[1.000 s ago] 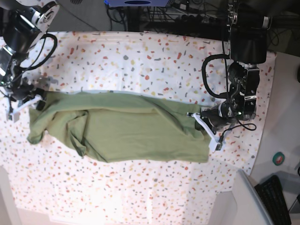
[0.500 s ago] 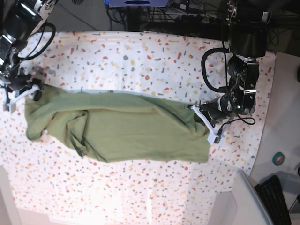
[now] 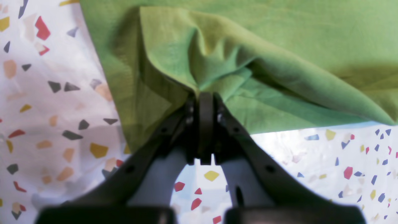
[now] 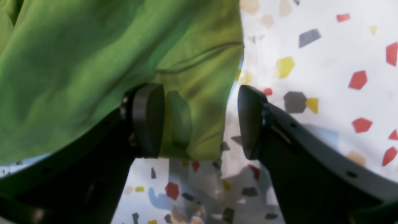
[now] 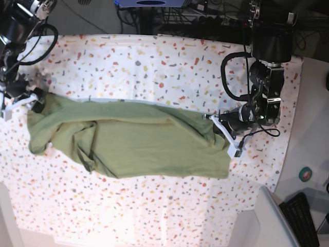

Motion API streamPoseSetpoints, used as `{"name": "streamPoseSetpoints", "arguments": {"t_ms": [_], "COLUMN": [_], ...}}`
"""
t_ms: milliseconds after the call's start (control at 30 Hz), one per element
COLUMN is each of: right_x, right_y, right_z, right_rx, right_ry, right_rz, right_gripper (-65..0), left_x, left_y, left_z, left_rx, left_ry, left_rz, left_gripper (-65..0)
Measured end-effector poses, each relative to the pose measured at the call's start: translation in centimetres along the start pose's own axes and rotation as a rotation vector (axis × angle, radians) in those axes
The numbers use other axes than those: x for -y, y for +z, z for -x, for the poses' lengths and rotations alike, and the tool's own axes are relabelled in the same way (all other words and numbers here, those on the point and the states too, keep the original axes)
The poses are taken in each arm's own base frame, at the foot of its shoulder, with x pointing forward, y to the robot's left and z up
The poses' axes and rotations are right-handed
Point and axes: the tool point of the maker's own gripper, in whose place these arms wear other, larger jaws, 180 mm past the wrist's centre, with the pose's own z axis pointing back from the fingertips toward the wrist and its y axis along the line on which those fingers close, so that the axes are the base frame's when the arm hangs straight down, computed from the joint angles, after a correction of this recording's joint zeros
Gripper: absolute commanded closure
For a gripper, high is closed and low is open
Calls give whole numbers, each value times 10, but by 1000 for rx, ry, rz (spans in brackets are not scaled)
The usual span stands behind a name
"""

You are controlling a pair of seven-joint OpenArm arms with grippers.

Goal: Layout the t-shirt on the table in an organized manner, then fold the t-shirt properly
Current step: 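Lift the shirt with both grippers and lay it flat, spread out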

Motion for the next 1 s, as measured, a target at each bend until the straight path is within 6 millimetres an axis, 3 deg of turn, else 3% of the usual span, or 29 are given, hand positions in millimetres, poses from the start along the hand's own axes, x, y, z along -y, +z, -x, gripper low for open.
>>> {"name": "streamPoseSetpoints", "arguments": {"t_ms": [100,133,200,233,367,467,600,700,800,900,1000], "right_x": [-24,-29,-29,-25,-12,-4,-13,-21,-16,-29,-51], "right_y": [-1,-1,0,1,20,44,64,73,82,78,67], "right_z": [13,15,20,23,33,24,-29,-77,-131,-191,-236], "right_rx": [-11,-1,-19,-33,-75,-92,-36,2,34,97,109], "right_ry": [28,22,27,32,111,208,323,400,441,480,535], "right_rz": [-83,-102,-106,-96,-45,11,52,77,131,115,75], "right_gripper": [-345,-308,-149,-18,0,0,0,0,0,0,0], "left_x": [1,1,3,4,12,-4,-15,-7,2,12,30], "left_y": [0,0,3,6,19,33,49,57,62,54,48], "left_z": [4,5,5,5,5,-2,-35,-82,-126,-154,-190], "left_rx": [-6,-7,1,10,9,8,64,135,204,191,191], "left_ry": [2,2,-6,-14,-35,7,7,-16,-26,-81,-129], "left_rz": [2,3,3,2,9,-27,-64,-52,-26,-14,12], "left_gripper": [0,0,0,0,0,0,0,0,0,0,0]}}
